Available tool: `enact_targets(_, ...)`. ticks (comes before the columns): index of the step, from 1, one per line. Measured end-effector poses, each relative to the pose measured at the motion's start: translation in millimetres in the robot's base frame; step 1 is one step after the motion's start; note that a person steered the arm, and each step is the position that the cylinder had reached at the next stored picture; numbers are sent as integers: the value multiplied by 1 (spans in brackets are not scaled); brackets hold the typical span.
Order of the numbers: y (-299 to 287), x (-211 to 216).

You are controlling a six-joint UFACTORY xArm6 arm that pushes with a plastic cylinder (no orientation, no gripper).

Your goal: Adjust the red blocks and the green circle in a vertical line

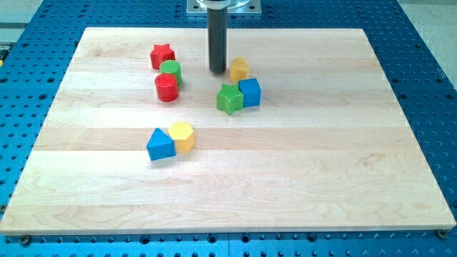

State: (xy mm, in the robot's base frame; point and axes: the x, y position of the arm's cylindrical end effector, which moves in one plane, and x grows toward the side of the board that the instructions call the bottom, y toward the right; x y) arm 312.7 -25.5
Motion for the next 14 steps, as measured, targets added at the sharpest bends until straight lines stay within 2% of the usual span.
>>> enact_targets(2, -52, 0)
enact_targets(4, -61, 0)
enact_targets(5, -59, 0)
enact_targets(6, -17, 0)
enact_targets(8, -56, 8)
enact_targets(11, -42, 8)
enact_targets(14, -57, 8)
